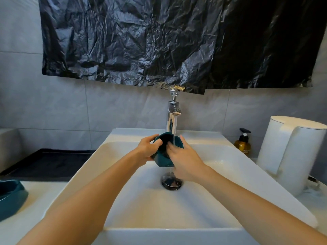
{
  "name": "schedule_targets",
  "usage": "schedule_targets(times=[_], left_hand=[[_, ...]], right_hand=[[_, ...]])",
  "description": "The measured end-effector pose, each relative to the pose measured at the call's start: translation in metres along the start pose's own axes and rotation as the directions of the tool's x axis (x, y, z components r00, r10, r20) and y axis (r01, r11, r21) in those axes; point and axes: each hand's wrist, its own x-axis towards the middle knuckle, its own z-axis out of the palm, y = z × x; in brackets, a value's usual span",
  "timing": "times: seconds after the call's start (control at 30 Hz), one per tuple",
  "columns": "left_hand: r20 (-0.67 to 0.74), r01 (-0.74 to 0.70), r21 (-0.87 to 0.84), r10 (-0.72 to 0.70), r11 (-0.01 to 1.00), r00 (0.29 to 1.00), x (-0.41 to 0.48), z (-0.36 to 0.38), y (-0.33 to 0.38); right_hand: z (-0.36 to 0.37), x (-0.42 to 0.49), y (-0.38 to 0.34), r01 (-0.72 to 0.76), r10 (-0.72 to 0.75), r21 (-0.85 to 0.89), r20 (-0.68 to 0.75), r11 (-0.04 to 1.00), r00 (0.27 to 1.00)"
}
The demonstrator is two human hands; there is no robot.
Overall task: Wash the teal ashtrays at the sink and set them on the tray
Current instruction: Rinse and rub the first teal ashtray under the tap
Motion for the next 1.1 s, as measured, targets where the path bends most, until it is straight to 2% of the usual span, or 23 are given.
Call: schedule_targets(times=[0.07, 0.13, 0.2, 0.3, 0.33, 0.4, 0.43, 0.47, 0.5, 0.57, 0.6, 0.63, 0.67, 0.7, 0.73, 0.8, 0.9, 1.0, 1.07, 1.1], left_hand=[[-0.021, 0.015, -0.009, -0.015, 1.000, 1.000, 0.001, 0.000, -0.001], [-0.027, 0.028, -0.002, -0.028, 1.000, 0.999, 0.003, 0.000, -0.004], [-0.016, 0.022, 0.023, -0.022, 0.999, 1.000, 0.002, 0.000, -0.004], [-0.026, -0.028, 0.045, 0.029, 0.999, 0.999, 0.002, -0.002, -0.001], [-0.028, -0.043, 0.046, 0.044, 0.998, 0.999, 0.002, -0.003, 0.000], [-0.024, -0.071, 0.052, 0.072, 0.996, 0.997, 0.002, -0.002, 0.002], [-0.023, -0.092, 0.061, 0.094, 0.994, 0.995, 0.001, -0.002, 0.003], [-0.025, -0.115, 0.067, 0.117, 0.991, 0.993, 0.001, -0.001, 0.004], [-0.029, -0.132, 0.071, 0.135, 0.989, 0.990, 0.001, -0.001, 0.004], [-0.028, -0.154, 0.084, 0.156, 0.985, 0.987, 0.001, -0.001, 0.005], [-0.021, -0.160, 0.097, 0.163, 0.982, 0.986, 0.000, -0.002, 0.004], [-0.013, -0.165, 0.112, 0.167, 0.980, 0.986, 0.000, -0.002, 0.004], [-0.006, -0.166, 0.124, 0.168, 0.978, 0.986, 0.000, -0.003, 0.004], [-0.001, -0.163, 0.132, 0.165, 0.978, 0.986, 0.000, -0.003, 0.005], [0.006, -0.159, 0.135, 0.160, 0.978, 0.987, -0.001, -0.002, 0.006], [0.019, -0.144, 0.117, 0.143, 0.983, 0.990, -0.002, -0.002, 0.008], [0.007, -0.098, 0.061, 0.097, 0.993, 0.995, -0.002, -0.001, 0.008], [-0.020, -0.069, -0.023, 0.069, 0.997, 0.997, -0.002, 0.000, 0.006], [-0.022, -0.064, -0.098, 0.063, 0.993, 0.998, -0.001, 0.002, 0.004], [-0.015, -0.055, -0.141, 0.053, 0.989, 0.998, -0.002, 0.004, 0.004]], right_hand=[[-0.001, -0.004, -0.007, -0.021, 0.024, 0.212, -0.014, 0.977, 1.000], [0.000, -0.006, -0.004, -0.015, 0.014, 0.449, 0.004, 0.894, 1.000], [0.006, -0.006, -0.002, 0.025, -0.020, 0.505, -0.014, 0.863, 1.000], [0.009, -0.011, 0.004, -0.003, 0.004, 0.602, 0.000, 0.798, 1.000], [0.006, -0.013, 0.007, -0.003, -0.003, 0.564, 0.009, 0.826, 1.000], [0.002, -0.016, 0.014, 0.064, -0.036, 0.303, -0.099, 0.951, 0.994], [-0.001, -0.015, 0.015, 0.082, -0.052, 0.176, -0.167, 0.981, 0.985], [-0.006, -0.014, 0.011, 0.073, -0.055, 0.108, -0.157, 0.992, 0.986], [-0.005, -0.015, 0.006, 0.076, -0.062, 0.105, -0.130, 0.992, 0.990], [-0.006, -0.017, -0.003, 0.018, -0.008, 0.365, -0.030, 0.931, 1.000], [-0.006, -0.018, -0.006, 0.011, 0.002, 0.434, -0.030, 0.901, 1.000], [-0.005, -0.019, -0.004, 0.064, -0.021, 0.360, -0.121, 0.931, 0.992], [-0.001, -0.019, 0.002, 0.096, -0.054, 0.207, -0.201, 0.974, 0.978], [-0.003, -0.018, 0.008, 0.107, -0.095, 0.039, -0.225, 0.994, 0.970], [-0.002, -0.017, 0.012, 0.081, -0.091, -0.056, -0.214, 0.995, 0.973], [0.001, -0.013, 0.013, 0.087, -0.113, -0.133, -0.208, 0.987, 0.971], [0.002, -0.008, 0.004, 0.109, -0.118, -0.146, -0.051, 0.983, 0.992], [0.001, -0.007, -0.002, 0.030, -0.030, 0.012, -0.049, 0.999, 0.998], [-0.004, -0.006, -0.008, -0.033, 0.039, 0.046, -0.120, 0.998, 0.992], [-0.006, -0.004, -0.010, -0.077, 0.095, 0.121, -0.149, 0.990, 0.984]])
